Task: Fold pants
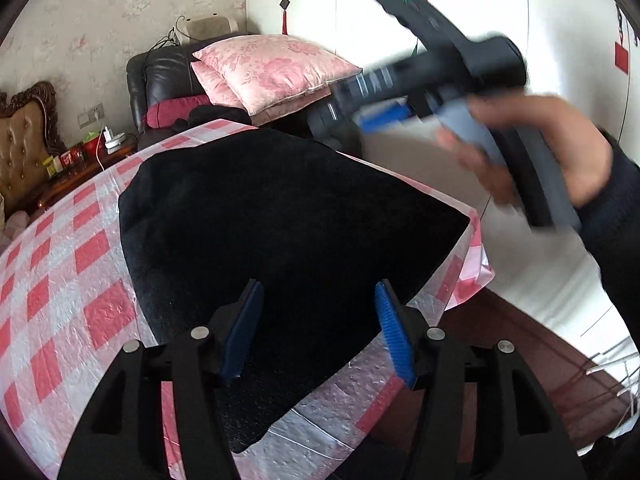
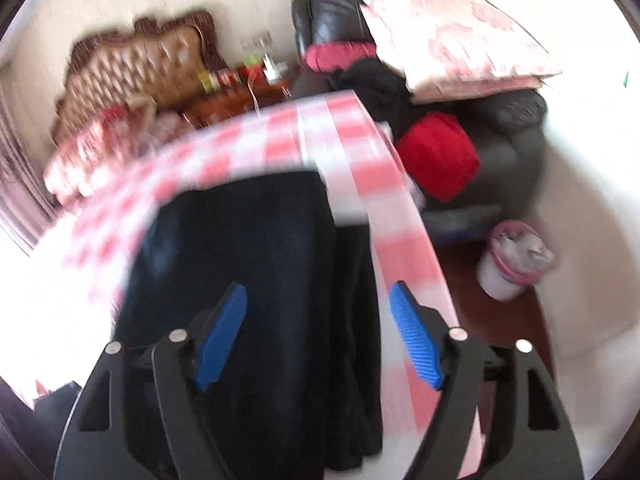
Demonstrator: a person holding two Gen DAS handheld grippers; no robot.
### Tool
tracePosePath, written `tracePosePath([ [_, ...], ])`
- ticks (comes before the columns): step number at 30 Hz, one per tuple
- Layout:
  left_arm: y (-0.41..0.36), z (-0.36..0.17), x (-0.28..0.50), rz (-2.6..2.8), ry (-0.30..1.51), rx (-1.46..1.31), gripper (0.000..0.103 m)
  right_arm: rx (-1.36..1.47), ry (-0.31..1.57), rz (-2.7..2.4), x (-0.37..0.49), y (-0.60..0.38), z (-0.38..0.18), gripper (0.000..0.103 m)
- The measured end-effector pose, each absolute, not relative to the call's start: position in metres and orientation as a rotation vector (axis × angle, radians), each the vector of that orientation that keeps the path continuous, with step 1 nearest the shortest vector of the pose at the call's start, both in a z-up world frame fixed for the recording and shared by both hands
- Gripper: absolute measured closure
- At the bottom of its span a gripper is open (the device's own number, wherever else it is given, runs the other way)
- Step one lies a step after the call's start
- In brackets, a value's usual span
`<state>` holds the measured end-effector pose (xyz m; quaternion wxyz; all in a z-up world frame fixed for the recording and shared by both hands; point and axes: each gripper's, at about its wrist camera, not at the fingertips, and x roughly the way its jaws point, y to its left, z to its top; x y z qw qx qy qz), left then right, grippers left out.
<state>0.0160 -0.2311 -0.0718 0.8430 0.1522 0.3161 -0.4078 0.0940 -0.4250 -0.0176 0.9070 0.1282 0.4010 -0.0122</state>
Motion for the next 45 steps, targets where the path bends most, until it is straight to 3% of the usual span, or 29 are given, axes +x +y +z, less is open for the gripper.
tracePosePath([
  [12, -0.223, -0.074, 0.023, -0.906, 0.684, 0.257, 0.048, 0.452, 1.106, 0.327, 0.252, -0.458, -0.063, 0.024],
  [14, -0.220, -0.074, 0.026, -0.927, 0.690, 0.235, 0.048, 0.501, 1.116, 0.430, 0.261, -0.454, -0.069, 0.051],
  [15, -0.217, -0.072, 0.029, -0.942, 0.700, 0.208, 0.048, 0.486, 1.110, 0.468, 0.261, -0.448, -0.066, 0.087],
  [19, -0.157, -0.035, 0.074, -1.045, 0.724, -0.171, 0.055, 0.384, 0.986, 0.506, 0.225, -0.429, -0.021, 0.089],
  [23, -0.098, -0.022, 0.160, -0.892, 0.740, -0.283, 0.062, 0.314, 0.878, 0.509, 0.184, -0.415, 0.022, 0.089],
  [24, -0.093, -0.020, 0.180, -0.848, 0.733, -0.261, 0.076, 0.309, 0.869, 0.504, 0.181, -0.414, 0.026, 0.089],
  [25, -0.091, -0.017, 0.193, -0.848, 0.725, -0.253, 0.077, 0.308, 0.859, 0.494, 0.177, -0.413, 0.029, 0.089],
  [33, -0.172, -0.001, 0.249, -0.968, 0.776, 0.022, 0.075, 0.251, 0.848, 0.457, 0.163, -0.410, 0.033, 0.089],
  [35, -0.201, -0.021, 0.267, -0.761, 0.819, 0.253, 0.076, 0.230, 0.839, 0.449, 0.159, -0.406, 0.036, 0.089],
  [37, -0.190, -0.022, 0.279, -0.673, 0.823, 0.223, 0.077, 0.221, 0.837, 0.433, 0.157, -0.405, 0.038, 0.089],
  [42, -0.175, 0.013, 0.252, -0.931, 0.695, 0.071, 0.073, 0.300, 0.841, 0.441, 0.164, -0.418, 0.034, 0.089],
  [44, -0.188, 0.023, 0.226, -1.099, 0.612, 0.139, 0.059, 0.351, 0.842, 0.448, 0.168, -0.423, 0.032, 0.089],
  [45, -0.195, 0.023, 0.218, -1.133, 0.594, 0.196, 0.034, 0.362, 0.839, 0.447, 0.169, -0.425, 0.031, 0.089],
])
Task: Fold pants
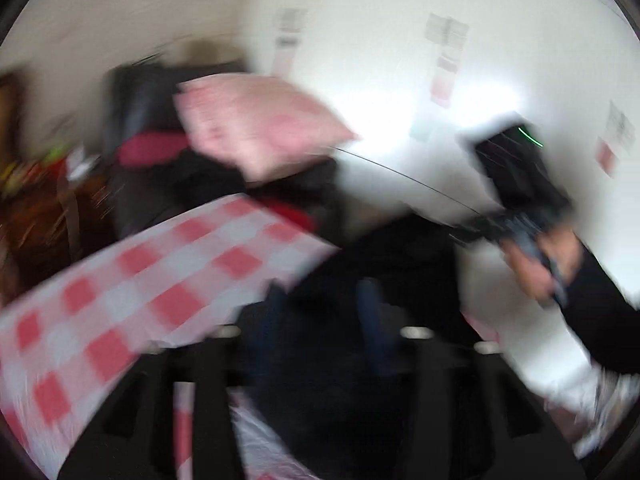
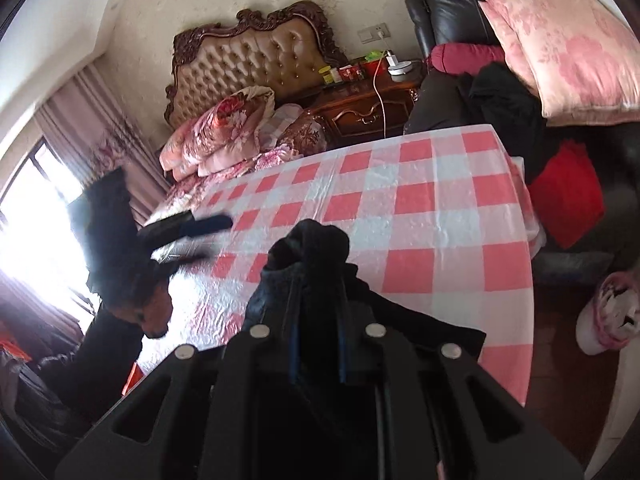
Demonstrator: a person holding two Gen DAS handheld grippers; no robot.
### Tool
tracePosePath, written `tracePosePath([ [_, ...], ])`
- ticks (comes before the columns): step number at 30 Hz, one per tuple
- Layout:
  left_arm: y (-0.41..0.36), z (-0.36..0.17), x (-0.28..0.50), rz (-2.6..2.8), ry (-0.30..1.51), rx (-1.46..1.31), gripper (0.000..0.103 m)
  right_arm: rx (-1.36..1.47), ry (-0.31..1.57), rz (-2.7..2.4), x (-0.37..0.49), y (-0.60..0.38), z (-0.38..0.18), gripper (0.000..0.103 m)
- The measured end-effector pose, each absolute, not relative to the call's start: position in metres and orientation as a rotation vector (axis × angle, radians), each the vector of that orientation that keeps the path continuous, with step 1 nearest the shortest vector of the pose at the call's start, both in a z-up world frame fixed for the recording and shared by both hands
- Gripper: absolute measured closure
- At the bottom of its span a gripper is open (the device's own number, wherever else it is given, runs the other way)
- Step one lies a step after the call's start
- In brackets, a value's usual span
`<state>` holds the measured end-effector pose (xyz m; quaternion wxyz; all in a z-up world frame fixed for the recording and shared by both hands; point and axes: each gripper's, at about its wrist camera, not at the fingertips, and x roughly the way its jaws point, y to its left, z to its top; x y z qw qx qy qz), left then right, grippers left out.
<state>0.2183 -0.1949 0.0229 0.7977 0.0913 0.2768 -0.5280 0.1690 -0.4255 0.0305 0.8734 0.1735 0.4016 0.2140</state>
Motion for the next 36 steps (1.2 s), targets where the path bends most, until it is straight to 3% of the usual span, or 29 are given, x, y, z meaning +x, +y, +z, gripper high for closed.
tracePosePath([
  [1, -0.202, 0.020, 0.210, -1.137, 0.567, 0.261, 0.013, 0.376, 0.837, 0.446, 0.169, -0.427, 0.031, 0.089],
  [3, -0.218, 0.012, 0.202, -1.130, 0.511, 0.377, 0.011, 0.442, 0.841, 0.450, 0.172, -0.434, 0.026, 0.089],
  [5, -0.231, 0.004, 0.200, -1.169, 0.527, 0.451, 0.016, 0.487, 0.852, 0.443, 0.176, -0.440, 0.020, 0.089],
  [6, -0.240, 0.004, 0.200, -1.217, 0.535, 0.479, 0.030, 0.495, 0.856, 0.440, 0.177, -0.442, 0.017, 0.089],
  [7, -0.248, 0.005, 0.204, -1.254, 0.557, 0.489, 0.034, 0.499, 0.857, 0.443, 0.179, -0.443, 0.014, 0.089],
  [12, -0.286, 0.004, 0.232, -1.393, 0.681, 0.512, 0.040, 0.519, 0.838, 0.503, 0.180, -0.445, 0.011, 0.087],
  [13, -0.289, 0.003, 0.236, -1.408, 0.700, 0.512, 0.044, 0.520, 0.833, 0.520, 0.179, -0.445, 0.011, 0.082],
  [14, -0.297, 0.000, 0.241, -1.435, 0.733, 0.510, 0.065, 0.524, 0.827, 0.529, 0.179, -0.445, 0.011, 0.080],
  [15, -0.304, -0.003, 0.245, -1.448, 0.765, 0.511, 0.078, 0.531, 0.822, 0.533, 0.179, -0.447, 0.011, 0.063],
  [16, -0.309, -0.005, 0.246, -1.452, 0.784, 0.525, 0.098, 0.536, 0.811, 0.518, 0.177, -0.450, 0.012, 0.038],
  [18, -0.314, -0.005, 0.243, -1.447, 0.775, 0.549, 0.100, 0.532, 0.775, 0.466, 0.173, -0.459, 0.015, 0.026],
  [26, -0.321, -0.002, 0.281, -1.352, 0.792, 0.382, 0.100, 0.581, 0.846, 0.266, 0.128, -0.491, -0.017, 0.026],
  [28, -0.327, -0.004, 0.288, -1.350, 0.827, 0.364, 0.095, 0.572, 0.850, 0.220, 0.101, -0.490, -0.022, 0.026],
  [30, -0.337, -0.008, 0.291, -1.346, 0.875, 0.371, 0.076, 0.577, 0.826, 0.177, 0.068, -0.490, -0.021, 0.026],
  [31, -0.344, -0.011, 0.288, -1.356, 0.892, 0.395, 0.053, 0.567, 0.820, 0.153, 0.054, -0.490, -0.021, 0.026],
  [33, -0.359, -0.020, 0.279, -1.361, 0.911, 0.458, 0.052, 0.543, 0.807, 0.071, 0.017, -0.489, -0.018, 0.026],
  [34, -0.366, -0.024, 0.275, -1.380, 0.926, 0.478, 0.058, 0.532, 0.808, 0.045, 0.005, -0.488, -0.018, 0.026],
  [35, -0.375, -0.032, 0.271, -1.367, 0.943, 0.517, 0.093, 0.512, 0.806, 0.017, -0.011, -0.486, -0.017, 0.026],
  [36, -0.380, -0.037, 0.272, -1.349, 0.960, 0.537, 0.101, 0.498, 0.804, -0.006, -0.026, -0.482, -0.017, 0.026],
])
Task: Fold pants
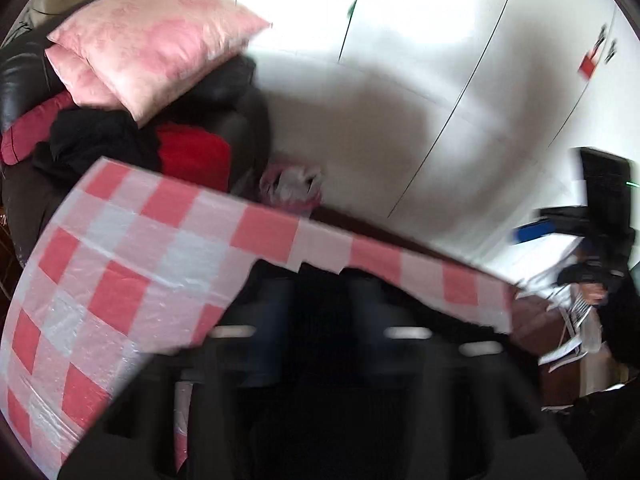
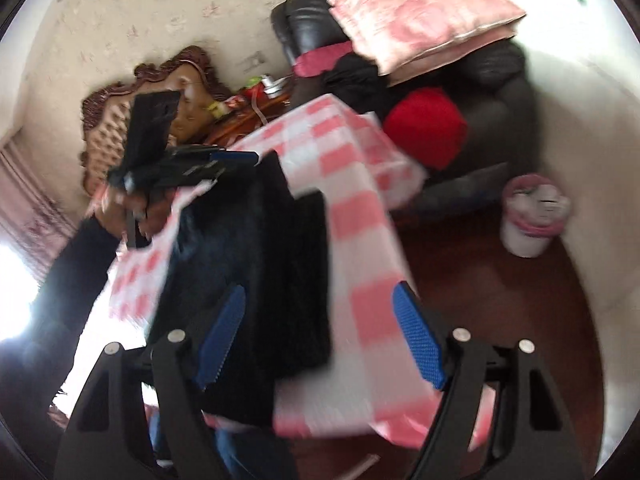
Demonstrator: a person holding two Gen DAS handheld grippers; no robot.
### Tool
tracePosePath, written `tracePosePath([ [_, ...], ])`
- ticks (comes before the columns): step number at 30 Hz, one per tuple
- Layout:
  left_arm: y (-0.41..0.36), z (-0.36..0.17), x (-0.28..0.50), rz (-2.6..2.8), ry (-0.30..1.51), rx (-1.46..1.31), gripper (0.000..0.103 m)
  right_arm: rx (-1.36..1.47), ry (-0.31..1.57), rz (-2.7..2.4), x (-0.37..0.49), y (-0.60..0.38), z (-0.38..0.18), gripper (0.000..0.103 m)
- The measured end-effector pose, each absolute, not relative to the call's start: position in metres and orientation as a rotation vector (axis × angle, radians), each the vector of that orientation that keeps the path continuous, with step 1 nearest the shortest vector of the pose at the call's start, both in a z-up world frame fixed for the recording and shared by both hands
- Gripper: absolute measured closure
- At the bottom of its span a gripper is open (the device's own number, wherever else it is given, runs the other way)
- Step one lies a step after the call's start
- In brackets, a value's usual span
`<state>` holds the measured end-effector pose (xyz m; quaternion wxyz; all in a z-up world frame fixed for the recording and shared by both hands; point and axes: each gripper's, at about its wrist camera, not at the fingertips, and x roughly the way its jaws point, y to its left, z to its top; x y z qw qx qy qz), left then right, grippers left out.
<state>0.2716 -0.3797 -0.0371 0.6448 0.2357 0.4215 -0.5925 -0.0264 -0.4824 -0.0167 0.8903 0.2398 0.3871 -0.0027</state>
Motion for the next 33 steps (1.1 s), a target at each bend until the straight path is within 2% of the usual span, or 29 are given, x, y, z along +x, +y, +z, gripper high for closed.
tracePosePath([
  [5, -0.371, -0.030, 0.285, -1.291, 0.959, 0.392, 0.102, 0.408, 0.860, -0.011, -0.090, -0.434, -0.039, 0.026],
  [6, -0.367, -0.029, 0.289, -1.260, 0.963, 0.362, 0.102, 0.417, 0.862, 0.012, -0.100, -0.420, -0.048, 0.029],
  [8, -0.365, -0.035, 0.292, -1.207, 0.980, 0.353, 0.102, 0.527, 0.828, 0.074, -0.110, -0.406, -0.064, 0.040],
  [10, -0.363, -0.040, 0.293, -1.171, 1.005, 0.336, 0.102, 0.603, 0.814, 0.090, -0.111, -0.392, -0.081, 0.062],
  [12, -0.360, -0.044, 0.296, -1.143, 1.035, 0.285, 0.102, 0.649, 0.774, 0.099, -0.109, -0.380, -0.089, 0.068],
  [17, -0.359, -0.052, 0.299, -1.086, 1.070, 0.259, 0.102, 0.792, 0.597, 0.079, -0.104, -0.373, -0.092, 0.068],
  [20, -0.357, -0.050, 0.300, -1.070, 1.071, 0.252, 0.102, 0.826, 0.592, 0.015, -0.093, -0.383, -0.095, 0.068],
  [22, -0.355, -0.049, 0.299, -1.062, 1.067, 0.263, 0.102, 0.834, 0.601, 0.008, -0.086, -0.384, -0.097, 0.074],
  [25, -0.353, -0.045, 0.298, -1.059, 1.056, 0.263, 0.098, 0.803, 0.603, -0.013, -0.078, -0.382, -0.097, 0.076],
  [28, -0.342, -0.022, 0.277, -1.013, 0.945, 0.300, 0.098, 0.760, 0.593, -0.031, -0.074, -0.380, -0.094, 0.081],
  [30, -0.330, 0.007, 0.224, -1.141, 0.827, 0.346, 0.098, 0.686, 0.595, -0.055, -0.069, -0.373, -0.091, 0.082],
  [31, -0.323, 0.017, 0.193, -1.238, 0.783, 0.380, 0.095, 0.665, 0.601, -0.059, -0.068, -0.370, -0.090, 0.082],
  [33, -0.308, 0.020, 0.113, -1.407, 0.676, 0.552, 0.077, 0.661, 0.600, -0.043, -0.070, -0.371, -0.091, 0.079],
])
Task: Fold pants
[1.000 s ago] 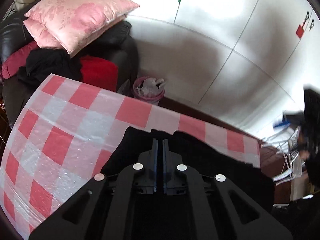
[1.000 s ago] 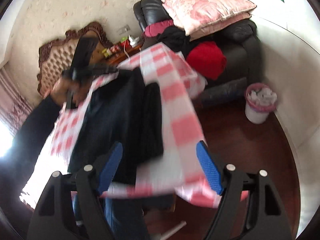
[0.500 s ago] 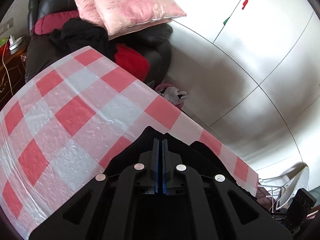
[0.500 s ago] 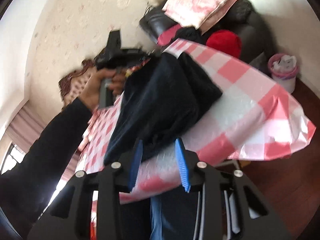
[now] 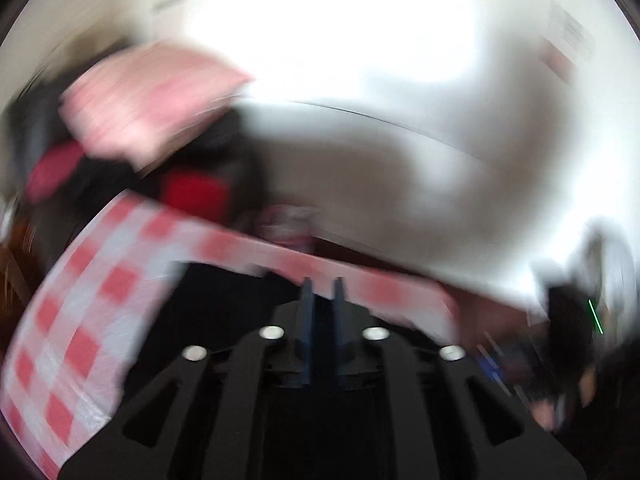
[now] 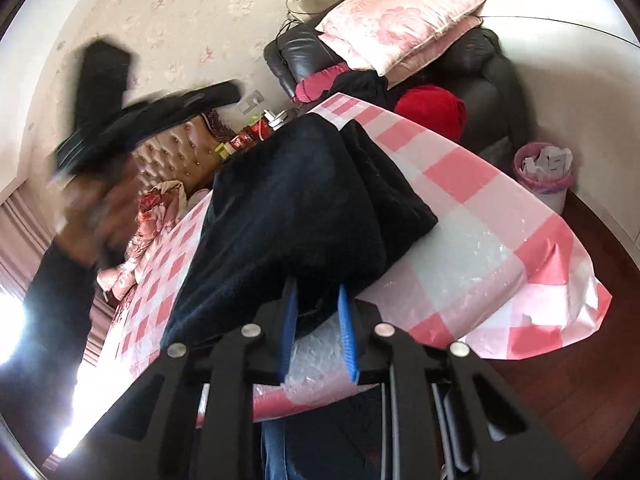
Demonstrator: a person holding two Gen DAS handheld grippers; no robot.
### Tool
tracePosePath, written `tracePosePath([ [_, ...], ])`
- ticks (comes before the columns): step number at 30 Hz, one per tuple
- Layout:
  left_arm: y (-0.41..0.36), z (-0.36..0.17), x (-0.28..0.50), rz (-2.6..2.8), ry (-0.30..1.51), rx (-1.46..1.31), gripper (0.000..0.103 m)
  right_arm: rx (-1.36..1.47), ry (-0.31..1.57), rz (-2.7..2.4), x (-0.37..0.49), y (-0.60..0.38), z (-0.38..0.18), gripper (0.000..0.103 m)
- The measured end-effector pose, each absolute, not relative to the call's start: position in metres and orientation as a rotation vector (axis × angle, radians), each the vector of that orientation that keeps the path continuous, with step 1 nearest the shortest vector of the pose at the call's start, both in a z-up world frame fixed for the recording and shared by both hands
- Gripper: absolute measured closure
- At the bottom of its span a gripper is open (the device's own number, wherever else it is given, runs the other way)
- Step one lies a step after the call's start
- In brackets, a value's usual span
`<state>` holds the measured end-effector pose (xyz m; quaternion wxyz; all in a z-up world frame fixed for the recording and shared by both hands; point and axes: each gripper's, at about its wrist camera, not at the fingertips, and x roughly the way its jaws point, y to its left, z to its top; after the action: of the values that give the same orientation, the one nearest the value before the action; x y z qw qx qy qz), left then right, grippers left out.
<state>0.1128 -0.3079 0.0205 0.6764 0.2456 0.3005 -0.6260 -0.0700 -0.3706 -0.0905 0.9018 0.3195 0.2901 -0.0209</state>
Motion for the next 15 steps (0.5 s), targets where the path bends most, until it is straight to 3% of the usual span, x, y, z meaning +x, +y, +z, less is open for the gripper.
tracePosePath([
  [1, -0.303, 0.017, 0.092, -1.429, 0.653, 0.596, 0.054, 0.662, 0.601, -0.041, -0.072, -0.372, -0.091, 0.070],
  [2, -0.298, 0.008, 0.064, -1.437, 0.626, 0.661, 0.041, 0.665, 0.602, -0.043, -0.075, -0.374, -0.092, 0.061],
  [3, -0.295, 0.000, 0.048, -1.432, 0.605, 0.703, 0.041, 0.672, 0.591, -0.049, -0.079, -0.377, -0.093, 0.047],
  [4, -0.293, -0.009, 0.032, -1.436, 0.591, 0.741, 0.041, 0.685, 0.564, -0.053, -0.085, -0.382, -0.093, 0.045],
  [6, -0.294, -0.030, 0.008, -1.406, 0.554, 0.826, 0.051, 0.685, 0.554, -0.055, -0.090, -0.387, -0.094, 0.045],
  [7, -0.296, -0.042, 0.000, -1.391, 0.542, 0.878, 0.063, 0.677, 0.563, -0.067, -0.091, -0.388, -0.095, 0.045],
  [9, -0.304, -0.066, -0.004, -1.351, 0.553, 0.958, 0.076, 0.679, 0.586, -0.067, -0.095, -0.387, -0.098, 0.045],
  [10, -0.308, -0.071, -0.001, -1.333, 0.565, 0.950, 0.092, 0.677, 0.596, -0.068, -0.098, -0.386, -0.099, 0.045],
  [11, -0.308, -0.070, 0.010, -1.343, 0.612, 0.883, 0.097, 0.671, 0.603, -0.072, -0.101, -0.385, -0.099, 0.045],
  [15, -0.304, -0.053, 0.037, -1.436, 0.732, 0.664, 0.098, 0.628, 0.607, -0.070, -0.111, -0.378, -0.095, 0.045],
])
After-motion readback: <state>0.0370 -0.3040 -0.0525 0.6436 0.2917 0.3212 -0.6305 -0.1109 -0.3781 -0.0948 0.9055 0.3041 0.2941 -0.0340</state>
